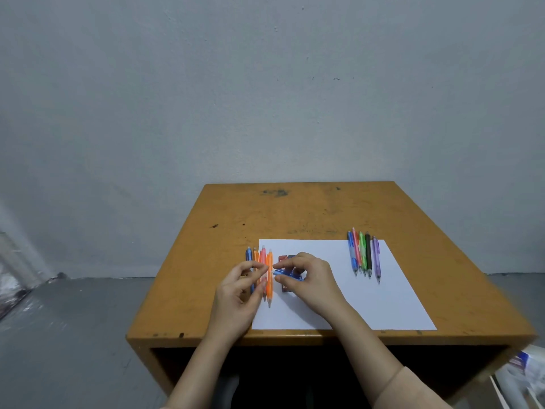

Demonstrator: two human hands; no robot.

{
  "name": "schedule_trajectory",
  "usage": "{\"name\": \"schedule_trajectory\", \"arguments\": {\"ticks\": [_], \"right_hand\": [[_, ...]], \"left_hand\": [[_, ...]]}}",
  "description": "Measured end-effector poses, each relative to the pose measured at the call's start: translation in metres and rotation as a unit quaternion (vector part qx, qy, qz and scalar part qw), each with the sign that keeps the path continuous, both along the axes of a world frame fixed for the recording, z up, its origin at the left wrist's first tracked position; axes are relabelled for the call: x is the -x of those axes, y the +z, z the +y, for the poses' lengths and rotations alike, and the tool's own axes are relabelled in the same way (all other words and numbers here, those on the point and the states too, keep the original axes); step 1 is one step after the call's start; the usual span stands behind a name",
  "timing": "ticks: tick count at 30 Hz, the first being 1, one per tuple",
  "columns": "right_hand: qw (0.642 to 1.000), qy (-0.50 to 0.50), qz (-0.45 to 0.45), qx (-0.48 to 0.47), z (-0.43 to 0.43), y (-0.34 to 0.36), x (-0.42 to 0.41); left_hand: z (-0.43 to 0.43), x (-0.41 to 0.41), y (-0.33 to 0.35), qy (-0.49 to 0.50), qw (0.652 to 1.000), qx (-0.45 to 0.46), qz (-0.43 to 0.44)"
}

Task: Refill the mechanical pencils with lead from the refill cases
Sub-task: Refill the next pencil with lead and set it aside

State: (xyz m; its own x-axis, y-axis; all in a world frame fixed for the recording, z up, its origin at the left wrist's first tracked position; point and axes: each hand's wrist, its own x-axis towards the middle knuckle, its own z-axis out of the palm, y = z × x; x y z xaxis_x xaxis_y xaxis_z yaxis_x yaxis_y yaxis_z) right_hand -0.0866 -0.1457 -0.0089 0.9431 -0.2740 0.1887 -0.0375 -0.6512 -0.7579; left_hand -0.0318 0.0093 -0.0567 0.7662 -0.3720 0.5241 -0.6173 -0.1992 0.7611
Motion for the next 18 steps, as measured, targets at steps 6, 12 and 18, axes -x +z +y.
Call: {"name": "schedule_trajectory", "arguments": {"ticks": [6, 12, 18], "right_hand": [[1.000, 0.002, -0.020, -0.015, 0.000, 0.000, -0.002], [0.999, -0.009, -0.043, -0.032, -0.003, 0.013, 0.001], [0.980, 0.036, -0.114, -0.158, -0.007, 0.034, 0.005]], "left_hand": [[0.000, 0.000, -0.001, -0.011, 1.000, 0.000, -0.009], [0.000, 0.001, -0.001, 0.014, 1.000, -0.011, 0.010], [0.003, 0.002, 0.001, 0.018, 1.000, -0.006, 0.017]]}}
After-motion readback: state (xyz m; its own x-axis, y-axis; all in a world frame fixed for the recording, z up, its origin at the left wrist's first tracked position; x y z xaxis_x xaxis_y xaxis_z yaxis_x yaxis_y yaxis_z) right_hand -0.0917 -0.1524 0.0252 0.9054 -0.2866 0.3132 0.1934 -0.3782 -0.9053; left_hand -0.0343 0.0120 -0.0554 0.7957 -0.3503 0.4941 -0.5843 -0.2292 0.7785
